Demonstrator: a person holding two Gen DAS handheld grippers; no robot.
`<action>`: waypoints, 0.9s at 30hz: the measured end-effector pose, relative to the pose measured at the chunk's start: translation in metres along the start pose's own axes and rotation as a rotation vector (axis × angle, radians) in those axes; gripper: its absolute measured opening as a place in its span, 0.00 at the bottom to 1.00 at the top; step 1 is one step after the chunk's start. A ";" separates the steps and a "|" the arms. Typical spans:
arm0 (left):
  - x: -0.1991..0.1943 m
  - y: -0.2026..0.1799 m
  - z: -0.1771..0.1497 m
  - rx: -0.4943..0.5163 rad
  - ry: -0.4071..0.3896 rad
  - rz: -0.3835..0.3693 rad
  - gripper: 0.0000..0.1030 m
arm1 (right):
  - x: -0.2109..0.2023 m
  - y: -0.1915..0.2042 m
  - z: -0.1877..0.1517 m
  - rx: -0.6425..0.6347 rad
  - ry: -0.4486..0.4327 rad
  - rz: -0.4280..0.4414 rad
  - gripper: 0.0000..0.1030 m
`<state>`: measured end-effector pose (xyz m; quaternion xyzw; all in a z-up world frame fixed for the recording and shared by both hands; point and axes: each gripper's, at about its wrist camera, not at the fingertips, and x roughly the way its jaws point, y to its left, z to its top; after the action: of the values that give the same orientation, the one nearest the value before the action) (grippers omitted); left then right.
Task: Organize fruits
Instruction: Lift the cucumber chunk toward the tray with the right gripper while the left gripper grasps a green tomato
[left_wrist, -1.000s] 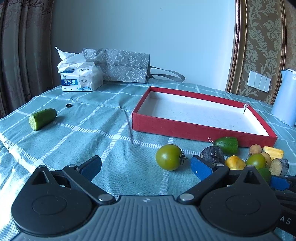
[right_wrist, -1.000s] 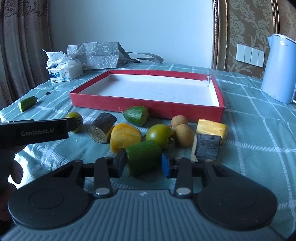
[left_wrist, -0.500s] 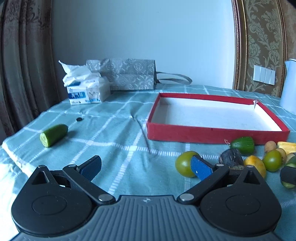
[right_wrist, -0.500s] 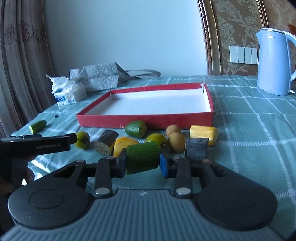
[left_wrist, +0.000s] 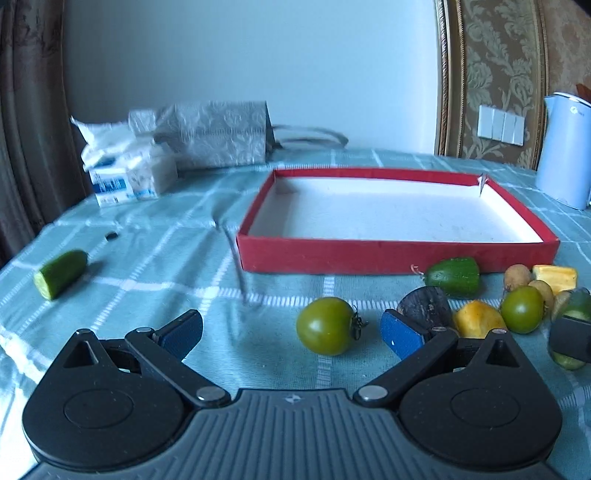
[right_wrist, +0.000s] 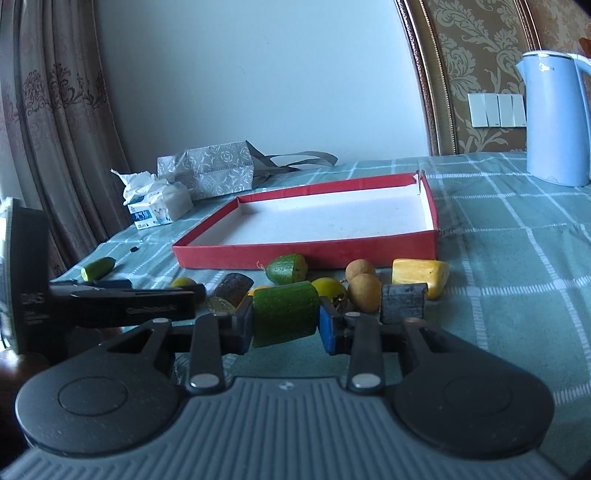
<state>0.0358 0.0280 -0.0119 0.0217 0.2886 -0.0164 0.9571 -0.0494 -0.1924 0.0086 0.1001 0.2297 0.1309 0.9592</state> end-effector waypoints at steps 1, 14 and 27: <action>0.003 0.002 0.001 -0.012 0.009 0.008 1.00 | -0.001 -0.001 0.000 0.006 -0.001 0.002 0.32; 0.006 0.002 0.002 -0.002 0.027 0.003 0.40 | -0.003 -0.005 0.001 0.032 -0.015 0.002 0.32; -0.004 0.007 -0.001 -0.035 0.006 -0.053 0.32 | -0.005 -0.003 0.004 0.036 -0.018 -0.021 0.32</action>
<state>0.0325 0.0350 -0.0100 -0.0024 0.2923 -0.0366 0.9556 -0.0511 -0.1976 0.0129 0.1162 0.2244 0.1156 0.9606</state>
